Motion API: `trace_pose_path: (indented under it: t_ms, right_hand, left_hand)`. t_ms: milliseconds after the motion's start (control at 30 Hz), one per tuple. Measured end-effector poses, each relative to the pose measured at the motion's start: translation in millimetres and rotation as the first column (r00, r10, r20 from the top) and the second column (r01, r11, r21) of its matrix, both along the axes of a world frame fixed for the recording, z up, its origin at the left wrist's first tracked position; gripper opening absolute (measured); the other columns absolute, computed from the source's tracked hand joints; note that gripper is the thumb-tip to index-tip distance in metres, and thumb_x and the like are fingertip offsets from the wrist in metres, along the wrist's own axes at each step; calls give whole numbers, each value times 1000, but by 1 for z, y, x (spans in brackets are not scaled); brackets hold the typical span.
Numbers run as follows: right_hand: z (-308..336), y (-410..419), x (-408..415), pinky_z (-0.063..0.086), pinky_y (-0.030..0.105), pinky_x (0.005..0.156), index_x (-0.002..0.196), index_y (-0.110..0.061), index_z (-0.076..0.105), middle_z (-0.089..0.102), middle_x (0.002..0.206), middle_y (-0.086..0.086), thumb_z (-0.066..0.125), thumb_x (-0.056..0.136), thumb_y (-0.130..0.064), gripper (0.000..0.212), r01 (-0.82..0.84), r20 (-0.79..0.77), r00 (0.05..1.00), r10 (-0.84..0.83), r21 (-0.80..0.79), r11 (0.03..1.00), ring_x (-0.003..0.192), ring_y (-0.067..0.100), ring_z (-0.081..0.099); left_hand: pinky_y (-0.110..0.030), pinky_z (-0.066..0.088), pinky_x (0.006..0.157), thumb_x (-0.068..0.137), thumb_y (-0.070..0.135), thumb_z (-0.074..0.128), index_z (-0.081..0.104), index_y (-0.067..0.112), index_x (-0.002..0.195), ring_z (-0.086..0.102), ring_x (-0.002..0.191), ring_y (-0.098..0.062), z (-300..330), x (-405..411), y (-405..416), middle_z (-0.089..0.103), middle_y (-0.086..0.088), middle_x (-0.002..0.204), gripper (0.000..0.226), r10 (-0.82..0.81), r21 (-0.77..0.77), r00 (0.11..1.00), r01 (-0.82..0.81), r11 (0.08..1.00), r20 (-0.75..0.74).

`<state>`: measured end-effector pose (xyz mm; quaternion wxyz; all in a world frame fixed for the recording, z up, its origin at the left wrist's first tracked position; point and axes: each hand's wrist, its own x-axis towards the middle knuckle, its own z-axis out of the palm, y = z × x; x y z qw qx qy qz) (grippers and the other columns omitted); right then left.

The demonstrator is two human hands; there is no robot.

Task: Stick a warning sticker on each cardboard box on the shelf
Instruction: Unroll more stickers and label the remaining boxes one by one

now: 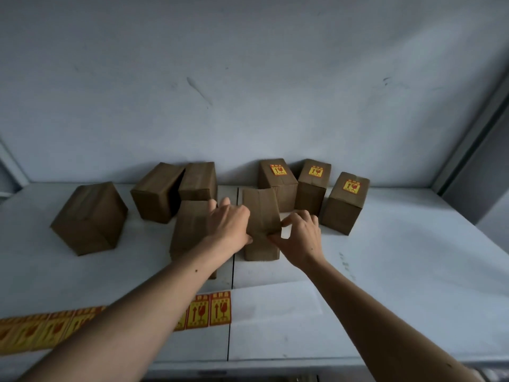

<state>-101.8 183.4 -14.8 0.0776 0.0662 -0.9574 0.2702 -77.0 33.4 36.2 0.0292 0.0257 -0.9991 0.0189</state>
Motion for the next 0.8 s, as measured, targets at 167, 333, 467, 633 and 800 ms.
trace_pose_path:
  t_ms: [167,333,467,633,800]
  right_hand:
    - [-3,14,30,38,32,96,117,-15,61,52,127,4,69,83,-40,43,-8,15,1000,8,-8,1000,120,23,40]
    - [-13,21,44,43,37,96,125,-17,56,56,128,3,68,85,-36,46,-43,96,994,44,-14,999,119,23,48]
    - [-23,23,51,43,40,99,128,-23,55,58,132,-2,72,78,-44,56,-154,206,970,132,95,984,120,20,52]
    - [-32,16,55,33,40,106,137,-25,48,50,142,-2,70,77,-53,70,-253,307,935,179,222,942,132,22,41]
    - [-41,18,56,31,38,102,132,-27,53,48,135,3,74,73,-50,66,-321,351,914,205,312,894,125,24,41]
  left_hand:
    - [-42,31,98,82,41,71,64,17,103,49,110,-24,-10,27,5,63,-5,109,32,-2,69,997,7,998,-76]
    - [-44,35,103,82,36,73,61,17,110,51,115,-25,-22,44,-3,62,-6,113,35,-1,127,999,8,992,-54]
    - [-36,55,86,83,19,74,59,15,120,61,100,-20,-39,55,-12,61,-5,113,41,-42,301,999,44,953,-12]
    - [-33,56,83,78,16,79,60,18,119,63,99,-19,-61,66,-16,64,-3,113,45,-76,225,986,41,973,151]
    - [-36,51,89,68,28,85,50,19,130,57,110,-22,-68,69,-22,55,-3,127,72,-63,223,898,-40,974,435]
